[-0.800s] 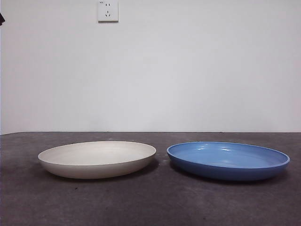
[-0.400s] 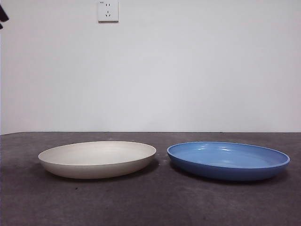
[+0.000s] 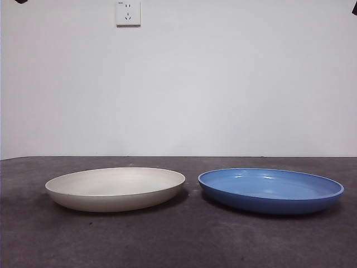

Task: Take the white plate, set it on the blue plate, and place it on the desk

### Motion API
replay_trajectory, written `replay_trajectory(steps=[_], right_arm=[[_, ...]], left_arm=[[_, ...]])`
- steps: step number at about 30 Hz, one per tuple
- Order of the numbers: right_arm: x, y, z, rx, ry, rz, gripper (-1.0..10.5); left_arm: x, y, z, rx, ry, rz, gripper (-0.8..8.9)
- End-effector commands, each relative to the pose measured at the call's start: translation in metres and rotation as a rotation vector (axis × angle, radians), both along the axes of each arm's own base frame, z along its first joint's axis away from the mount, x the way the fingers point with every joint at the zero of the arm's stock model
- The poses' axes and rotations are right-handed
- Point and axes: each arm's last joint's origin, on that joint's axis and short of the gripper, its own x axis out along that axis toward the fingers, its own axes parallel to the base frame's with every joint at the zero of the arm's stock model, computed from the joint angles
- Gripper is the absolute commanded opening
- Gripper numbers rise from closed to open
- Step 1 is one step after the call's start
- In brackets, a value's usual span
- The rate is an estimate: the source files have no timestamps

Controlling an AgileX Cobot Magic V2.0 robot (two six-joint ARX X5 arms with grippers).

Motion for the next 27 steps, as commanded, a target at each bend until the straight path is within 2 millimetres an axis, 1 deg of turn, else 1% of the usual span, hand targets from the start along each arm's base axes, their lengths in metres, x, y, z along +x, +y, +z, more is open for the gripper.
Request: replay_trajectory(steps=[1, 6, 9, 15, 18, 22, 27], right_arm=[[0.002, 0.001, 0.006, 0.004, -0.022, 0.001, 4.0], [0.002, 0.001, 0.006, 0.005, -0.022, 0.004, 4.0], [0.002, 0.001, 0.006, 0.005, -0.023, 0.004, 4.0], [0.002, 0.001, 0.006, 0.005, -0.023, 0.004, 4.0], [0.002, 0.001, 0.006, 0.005, -0.025, 0.004, 4.0], [0.002, 0.001, 0.006, 0.006, -0.026, 0.004, 4.0], [0.002, 0.001, 0.006, 0.006, -0.026, 0.004, 4.0]], left_arm=[[0.009, -0.001, 0.005, -0.004, -0.003, 0.057, 4.09], [0.029, -0.006, 0.000, 0.051, -0.001, 0.111, 4.07], [0.045, -0.010, -0.005, 0.068, 0.023, 0.133, 4.02], [0.084, -0.021, -0.016, 0.156, 0.075, 0.169, 4.03], [0.107, -0.024, -0.024, 0.217, 0.107, 0.202, 4.03], [0.138, -0.031, -0.038, 0.237, 0.142, 0.204, 4.02], [0.167, -0.037, -0.061, 0.257, 0.196, 0.200, 4.02]])
